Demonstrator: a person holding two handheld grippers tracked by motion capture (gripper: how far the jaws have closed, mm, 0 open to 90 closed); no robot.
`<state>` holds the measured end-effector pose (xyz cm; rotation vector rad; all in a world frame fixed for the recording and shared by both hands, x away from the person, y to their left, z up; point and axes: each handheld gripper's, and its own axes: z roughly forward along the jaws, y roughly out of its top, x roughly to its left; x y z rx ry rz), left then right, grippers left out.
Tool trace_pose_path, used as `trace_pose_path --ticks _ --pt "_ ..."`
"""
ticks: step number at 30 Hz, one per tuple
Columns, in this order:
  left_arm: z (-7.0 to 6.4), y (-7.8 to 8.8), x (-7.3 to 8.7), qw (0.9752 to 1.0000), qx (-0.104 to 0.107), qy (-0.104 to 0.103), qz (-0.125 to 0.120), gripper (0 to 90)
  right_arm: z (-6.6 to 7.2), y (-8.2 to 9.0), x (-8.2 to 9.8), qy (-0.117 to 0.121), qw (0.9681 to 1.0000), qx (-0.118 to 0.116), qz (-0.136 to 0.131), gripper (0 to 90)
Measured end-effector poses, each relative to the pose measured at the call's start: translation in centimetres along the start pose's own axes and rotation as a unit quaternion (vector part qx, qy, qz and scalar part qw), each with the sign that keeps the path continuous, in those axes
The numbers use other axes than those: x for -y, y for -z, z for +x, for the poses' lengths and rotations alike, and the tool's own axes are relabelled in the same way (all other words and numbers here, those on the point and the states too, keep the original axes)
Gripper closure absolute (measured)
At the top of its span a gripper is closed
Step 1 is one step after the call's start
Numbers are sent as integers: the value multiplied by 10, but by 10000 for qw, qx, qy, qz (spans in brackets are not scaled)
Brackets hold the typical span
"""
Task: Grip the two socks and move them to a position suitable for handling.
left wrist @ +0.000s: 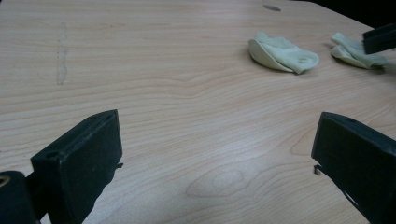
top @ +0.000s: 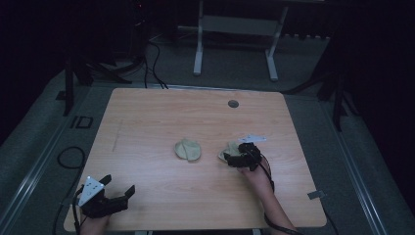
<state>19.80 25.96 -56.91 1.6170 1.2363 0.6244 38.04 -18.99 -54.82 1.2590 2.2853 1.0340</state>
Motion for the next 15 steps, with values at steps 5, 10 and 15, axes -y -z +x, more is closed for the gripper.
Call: trace_pose_path --ticks 5,10,15 --pt "0 -1 1 10000 21 -16 40 19 0 -14 0 105 9997 171 127 328" --pt "-1 -2 1 10000 25 -45 64 19 13 -16 6 533 9967 611 83 441" --pt "-1 -2 1 10000 26 -36 71 19 18 -14 10 553 9962 677 -8 543"
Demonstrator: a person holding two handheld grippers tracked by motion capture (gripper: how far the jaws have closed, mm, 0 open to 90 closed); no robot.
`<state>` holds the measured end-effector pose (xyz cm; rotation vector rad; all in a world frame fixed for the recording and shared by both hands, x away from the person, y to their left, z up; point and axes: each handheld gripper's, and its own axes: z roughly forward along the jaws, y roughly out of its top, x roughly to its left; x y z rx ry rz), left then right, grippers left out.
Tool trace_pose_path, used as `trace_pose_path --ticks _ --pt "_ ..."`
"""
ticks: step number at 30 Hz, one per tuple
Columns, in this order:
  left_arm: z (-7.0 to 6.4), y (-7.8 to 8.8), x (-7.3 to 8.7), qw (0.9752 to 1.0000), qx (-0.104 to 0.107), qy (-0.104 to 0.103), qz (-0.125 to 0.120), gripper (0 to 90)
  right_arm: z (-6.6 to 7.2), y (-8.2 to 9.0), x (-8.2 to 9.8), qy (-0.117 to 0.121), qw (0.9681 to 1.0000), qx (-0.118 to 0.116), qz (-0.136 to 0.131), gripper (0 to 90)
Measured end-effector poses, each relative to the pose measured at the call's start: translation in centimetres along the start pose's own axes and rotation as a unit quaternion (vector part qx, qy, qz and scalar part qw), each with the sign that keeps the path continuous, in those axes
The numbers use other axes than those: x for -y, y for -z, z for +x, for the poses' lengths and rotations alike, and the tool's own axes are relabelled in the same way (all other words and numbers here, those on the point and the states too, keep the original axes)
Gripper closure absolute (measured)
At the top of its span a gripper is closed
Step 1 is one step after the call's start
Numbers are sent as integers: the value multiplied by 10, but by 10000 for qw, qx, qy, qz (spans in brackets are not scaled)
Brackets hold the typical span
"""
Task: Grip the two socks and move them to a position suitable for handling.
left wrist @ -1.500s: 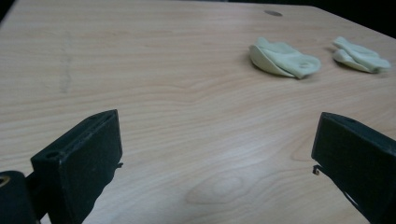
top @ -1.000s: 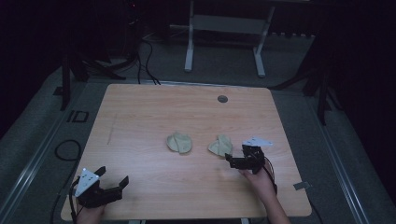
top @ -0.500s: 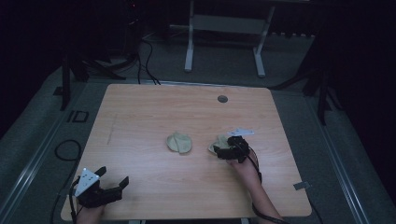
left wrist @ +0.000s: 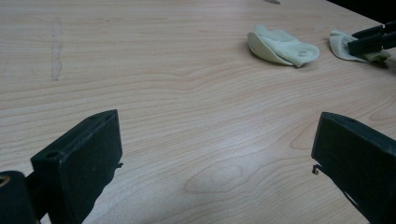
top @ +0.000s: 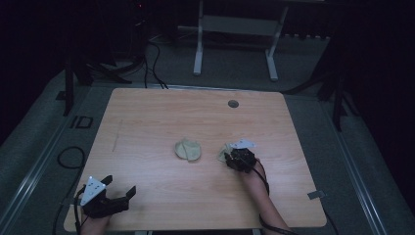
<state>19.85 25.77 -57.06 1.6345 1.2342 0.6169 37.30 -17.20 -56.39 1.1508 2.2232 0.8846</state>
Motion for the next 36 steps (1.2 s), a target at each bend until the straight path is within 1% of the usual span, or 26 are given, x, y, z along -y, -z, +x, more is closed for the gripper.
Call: trace_pose_path --ticks 1,2,3,4,5,6,9,12,14,16,18,22,23,26,28,30,33,36 --pt "0 0 0 10000 -8 6 -6 19 2 1 1 49 9999 141 -24 662" --pt "0 0 0 10000 -1 11 -6 19 3 1 1 71 9997 240 -13 716" --pt "0 0 0 10000 7 19 -5 19 2 1 0 52 9996 283 -1 753" --pt "0 0 0 10000 9 21 -4 19 0 1 -1 -21 9996 283 17 784" --pt "0 0 0 10000 10 9 19 19 -2 2 -2 -105 9997 222 43 796" --pt "0 -1 0 10000 9 18 20 19 -3 3 -3 -182 9997 167 72 803" --pt "1 -1 0 10000 13 43 17 20 -5 7 -7 -197 9997 131 97 809" --pt "2 -1 1 10000 16 53 28 19 -7 16 -12 -248 9997 47 -6 811" --pt "2 -1 0 10000 12 46 22 19 -6 23 -16 -224 9997 39 -85 811" --pt "1 -1 0 10000 13 38 19 19 -5 31 -19 -234 9996 -47 -166 811" --pt "1 -1 0 10000 2 19 26 19 -3 38 -23 -160 9996 -56 -208 811" --pt "1 -2 0 10000 15 36 39 20 0 54 -28 -154 9992 -176 -326 812" --pt "1 -2 0 10000 8 40 38 19 1 59 -29 -172 9990 -227 -352 812" --pt "1 -2 0 10000 17 45 44 19 6 73 -31 -125 9985 -322 -427 812" --pt "1 -2 -1 10000 27 35 52 19 9 83 -30 -149 9978 -449 -471 811" --pt "0 -1 -1 10000 29 21 60 19 15 92 -28 -86 9973 -521 -509 811" --pt "-1 -1 -1 10000 31 22 55 19 23 102 -23 3 9966 -613 -559 811" --pt "-1 0 -1 10000 24 26 37 19 29 108 -19 20 9960 -688 -578 811"
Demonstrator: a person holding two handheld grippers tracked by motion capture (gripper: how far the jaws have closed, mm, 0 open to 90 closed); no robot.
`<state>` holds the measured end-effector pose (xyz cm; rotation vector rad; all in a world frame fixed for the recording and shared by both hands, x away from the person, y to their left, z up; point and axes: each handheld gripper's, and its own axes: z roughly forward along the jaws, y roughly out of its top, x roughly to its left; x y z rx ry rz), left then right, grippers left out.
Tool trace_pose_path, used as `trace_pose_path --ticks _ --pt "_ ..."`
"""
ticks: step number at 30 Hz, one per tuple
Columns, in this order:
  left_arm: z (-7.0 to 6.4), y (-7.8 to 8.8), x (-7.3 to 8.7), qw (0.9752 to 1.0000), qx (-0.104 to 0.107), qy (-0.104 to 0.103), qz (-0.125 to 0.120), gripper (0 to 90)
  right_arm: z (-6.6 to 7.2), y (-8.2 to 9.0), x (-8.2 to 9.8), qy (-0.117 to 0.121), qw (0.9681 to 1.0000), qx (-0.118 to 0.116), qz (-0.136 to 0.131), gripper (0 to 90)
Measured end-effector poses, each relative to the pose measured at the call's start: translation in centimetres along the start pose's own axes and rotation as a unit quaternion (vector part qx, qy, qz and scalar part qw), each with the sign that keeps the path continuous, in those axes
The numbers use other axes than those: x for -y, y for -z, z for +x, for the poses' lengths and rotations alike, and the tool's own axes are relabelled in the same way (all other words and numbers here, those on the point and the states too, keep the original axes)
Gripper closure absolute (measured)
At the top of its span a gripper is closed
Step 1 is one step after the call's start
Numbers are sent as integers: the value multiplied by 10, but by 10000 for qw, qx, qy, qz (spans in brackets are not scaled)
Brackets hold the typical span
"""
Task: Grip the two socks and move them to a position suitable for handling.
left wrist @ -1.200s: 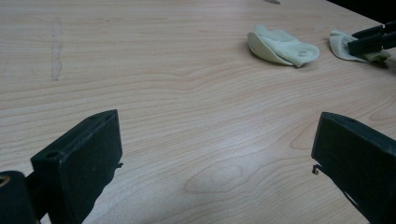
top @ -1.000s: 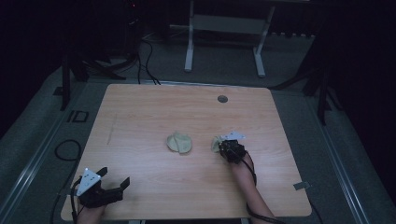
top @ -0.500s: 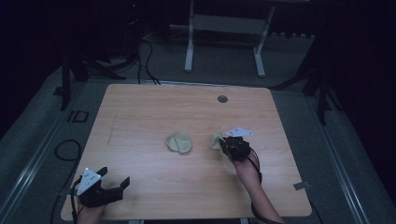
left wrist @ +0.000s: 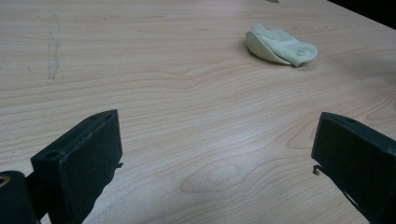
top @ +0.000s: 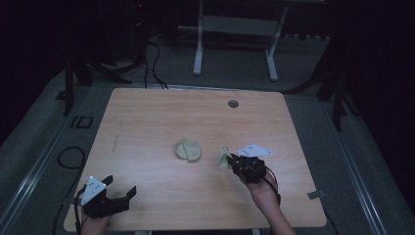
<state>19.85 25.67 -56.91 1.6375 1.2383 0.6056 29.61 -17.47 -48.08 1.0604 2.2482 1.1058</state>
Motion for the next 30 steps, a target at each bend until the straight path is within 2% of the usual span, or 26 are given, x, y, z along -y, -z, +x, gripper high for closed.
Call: trace_pose_path --ticks 1,5,10,13,14,17,19,20,21,22,24,30 --pt "0 0 0 10000 -11 -9 -11 19 8 6 5 32 10000 -71 -18 812" --pt "-1 0 -1 10000 1 -47 7 20 21 14 16 44 9998 -193 -38 811" --pt "-3 0 -1 10000 6 -56 12 20 40 19 37 85 9997 -222 -20 811" --pt "-4 -1 -1 10000 31 -63 17 20 48 15 49 134 9997 -200 74 811" --pt "-5 -1 -1 9999 55 -103 46 20 51 12 54 87 9995 -268 141 810" --pt "-7 -3 -2 9998 121 -151 88 19 59 0 67 135 9991 -217 333 810" --pt "-8 -4 -2 9997 146 -158 104 20 62 -7 73 123 9989 -173 414 809" --pt "-10 -5 -1 9994 231 -203 141 20 62 -11 76 108 9988 -109 469 808" --pt "-11 -6 -1 9993 257 -236 160 19 62 -13 79 43 9986 -138 501 808" --pt "-12 -6 -1 9991 288 -252 164 20 62 -15 81 -5 9985 -153 523 805" --pt "-13 -7 -1 9988 343 -283 181 19 65 -18 85 54 9982 -125 580 796" --pt "-21 -9 -2 9979 477 -368 247 20 68 -19 87 -10 9986 -114 516 728"
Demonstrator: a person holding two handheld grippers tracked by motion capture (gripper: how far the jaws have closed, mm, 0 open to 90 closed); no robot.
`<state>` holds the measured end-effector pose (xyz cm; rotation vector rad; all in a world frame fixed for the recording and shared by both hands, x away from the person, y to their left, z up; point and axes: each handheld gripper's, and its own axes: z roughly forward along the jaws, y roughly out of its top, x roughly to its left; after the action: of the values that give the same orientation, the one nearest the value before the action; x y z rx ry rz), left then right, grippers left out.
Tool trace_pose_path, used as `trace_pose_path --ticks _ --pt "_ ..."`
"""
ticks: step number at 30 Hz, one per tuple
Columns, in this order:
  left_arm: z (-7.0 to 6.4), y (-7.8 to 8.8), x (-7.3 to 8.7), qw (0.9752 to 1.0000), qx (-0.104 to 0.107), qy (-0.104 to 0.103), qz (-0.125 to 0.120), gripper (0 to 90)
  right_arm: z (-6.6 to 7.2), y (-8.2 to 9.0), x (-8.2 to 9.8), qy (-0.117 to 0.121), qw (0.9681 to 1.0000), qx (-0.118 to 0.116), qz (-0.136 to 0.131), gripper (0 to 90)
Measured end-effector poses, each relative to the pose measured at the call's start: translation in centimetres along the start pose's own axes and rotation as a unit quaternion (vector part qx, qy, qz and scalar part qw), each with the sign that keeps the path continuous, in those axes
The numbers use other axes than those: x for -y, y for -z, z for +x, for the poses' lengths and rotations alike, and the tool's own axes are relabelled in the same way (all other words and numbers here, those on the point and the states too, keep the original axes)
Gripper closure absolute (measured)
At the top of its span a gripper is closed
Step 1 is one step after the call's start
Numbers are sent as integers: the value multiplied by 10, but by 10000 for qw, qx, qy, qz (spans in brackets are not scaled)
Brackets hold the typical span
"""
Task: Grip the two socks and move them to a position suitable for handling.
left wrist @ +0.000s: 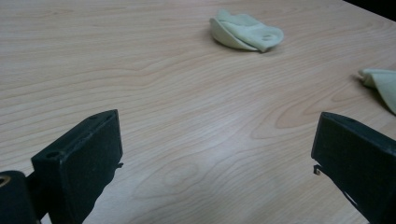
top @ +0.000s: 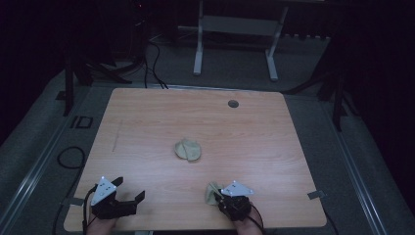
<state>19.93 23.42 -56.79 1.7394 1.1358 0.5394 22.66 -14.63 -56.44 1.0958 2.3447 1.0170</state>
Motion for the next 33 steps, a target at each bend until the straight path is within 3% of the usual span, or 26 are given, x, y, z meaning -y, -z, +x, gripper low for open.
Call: trace_pose_path --ticks 4,6,8,12,14,16,18,19,20,23,30,33 --pt "-9 -2 -3 9996 263 -41 -7 21 1 7 -4 -46 9994 -354 -25 539" --pt "-16 -4 -6 9989 467 -90 56 22 1 18 -9 46 9992 -349 -214 496" --pt "-28 -8 -11 9975 666 -213 102 55 -6 27 -15 78 9984 -453 -334 508" --pt "-55 -19 -21 9919 1154 -447 283 145 -23 40 -28 258 9984 -264 -422 629" --pt "-69 -27 -24 9874 1411 -582 414 158 -30 41 -33 237 9984 -335 -398 635" --pt "-81 -36 -25 9833 1616 -645 529 239 -34 40 -35 279 9984 -390 -308 643" --pt "-81 -36 -25 9833 1616 -645 529 258 -34 38 -35 283 9983 -409 -311 643" --pt "-95 -48 -27 9779 1812 -757 719 314 -35 34 -34 276 9977 -567 -236 642" --pt "-98 -52 -28 9763 1880 -735 775 335 -35 32 -33 313 9975 -594 -213 642" --pt "-106 -61 -32 9737 1973 -706 895 412 -34 22 -29 400 9962 -764 -78 632" --pt "-123 -88 -32 9663 2082 -766 1307 441 -38 2 -22 321 9950 -912 238 632" --pt "-129 -99 -33 9652 2034 -771 1451 446 -37 -5 -18 351 9939 -954 430 636"
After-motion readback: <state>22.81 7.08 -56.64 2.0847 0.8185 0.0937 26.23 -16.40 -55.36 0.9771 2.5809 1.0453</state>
